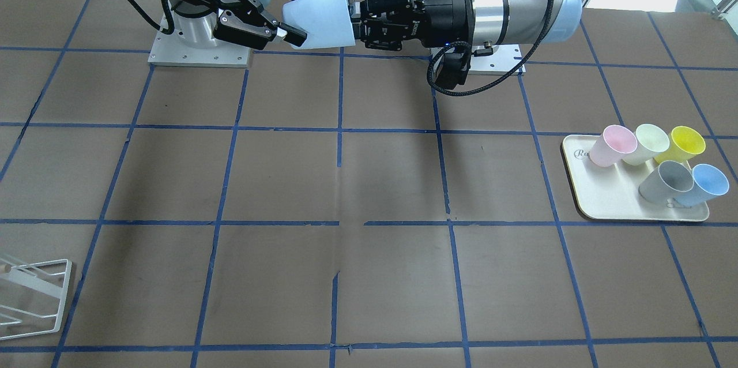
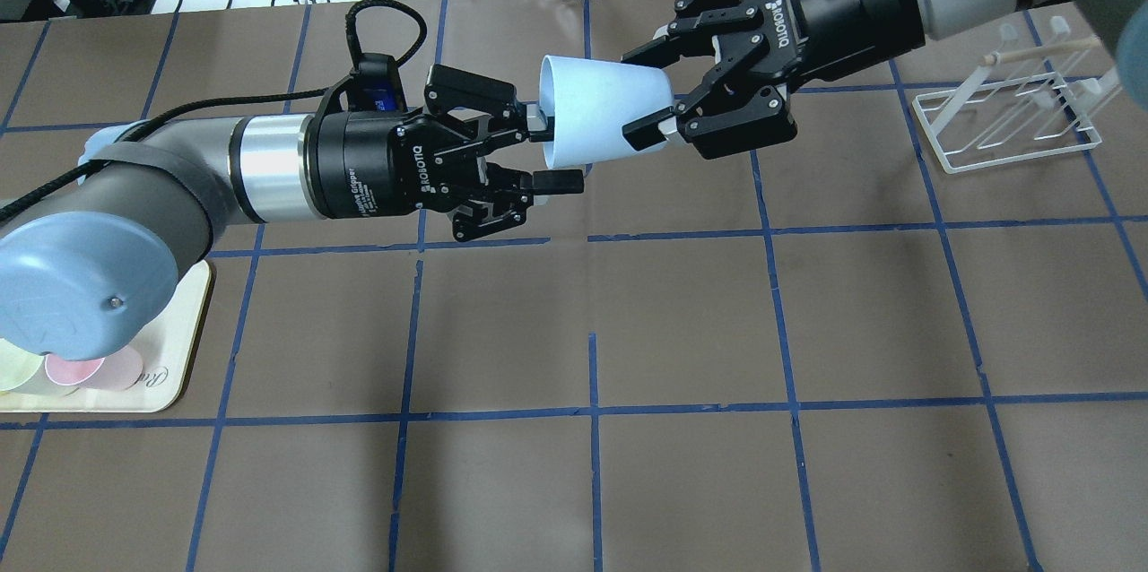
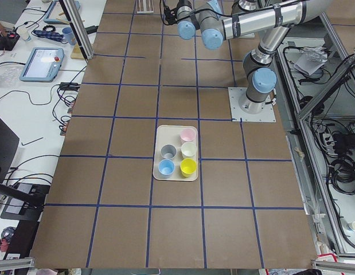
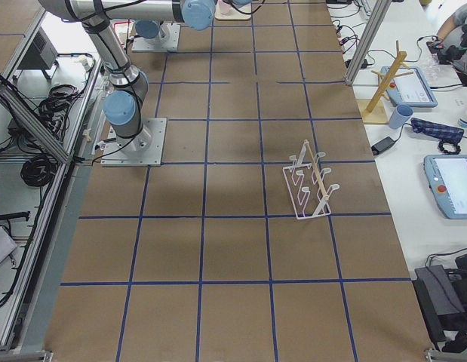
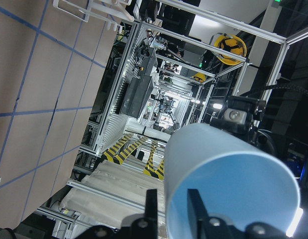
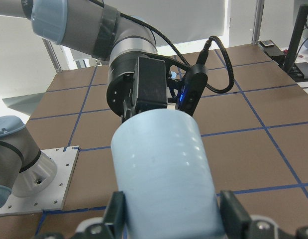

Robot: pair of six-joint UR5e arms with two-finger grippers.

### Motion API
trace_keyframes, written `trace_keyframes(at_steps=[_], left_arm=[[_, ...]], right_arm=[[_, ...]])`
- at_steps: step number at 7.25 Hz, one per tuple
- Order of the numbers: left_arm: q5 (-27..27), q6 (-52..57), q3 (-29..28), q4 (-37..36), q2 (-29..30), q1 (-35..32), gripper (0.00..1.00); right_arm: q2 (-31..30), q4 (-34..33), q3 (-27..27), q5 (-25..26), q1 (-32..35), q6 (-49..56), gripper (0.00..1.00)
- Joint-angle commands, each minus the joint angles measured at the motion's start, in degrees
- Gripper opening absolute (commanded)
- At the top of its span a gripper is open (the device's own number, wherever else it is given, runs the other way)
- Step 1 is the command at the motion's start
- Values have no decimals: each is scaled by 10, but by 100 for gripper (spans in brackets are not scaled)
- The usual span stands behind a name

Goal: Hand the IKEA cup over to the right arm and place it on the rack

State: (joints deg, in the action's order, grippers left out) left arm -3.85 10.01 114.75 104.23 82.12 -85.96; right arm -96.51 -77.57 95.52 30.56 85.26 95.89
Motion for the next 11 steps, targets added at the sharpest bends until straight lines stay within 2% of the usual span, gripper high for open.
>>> trace_keyframes(at_steps=[1, 2, 3, 5, 6, 7, 8, 10, 11], left_arm=[[-7, -5, 0, 0, -1, 3, 100], [-10, -9, 0, 1, -1, 5, 100], [-19, -10, -3, 0, -2, 11, 100], [-73, -28, -8, -4, -4, 15, 100], [-134, -52, -14, -18, -5, 24, 100], [-205, -92, -33, -51, -3, 59, 100], [-290, -114, -64, -59, 7, 88, 100], [-526, -113, -147, -67, 19, 91, 100], [-618, -110, -179, -67, 30, 91, 100]], right_arm=[[-1, 0, 0, 3, -1, 0, 43], [0, 0, -2, 12, -5, 0, 43], [1, -3, -2, 76, -9, 0, 43], [2, -12, -5, 189, -18, 0, 43], [3, -14, -11, 252, -45, 0, 43], [5, -26, -15, 327, -85, 10, 43], [9, -75, -11, 406, -105, 12, 43], [76, -246, -7, 592, -109, 10, 43], [104, -292, -3, 641, -112, 7, 43]])
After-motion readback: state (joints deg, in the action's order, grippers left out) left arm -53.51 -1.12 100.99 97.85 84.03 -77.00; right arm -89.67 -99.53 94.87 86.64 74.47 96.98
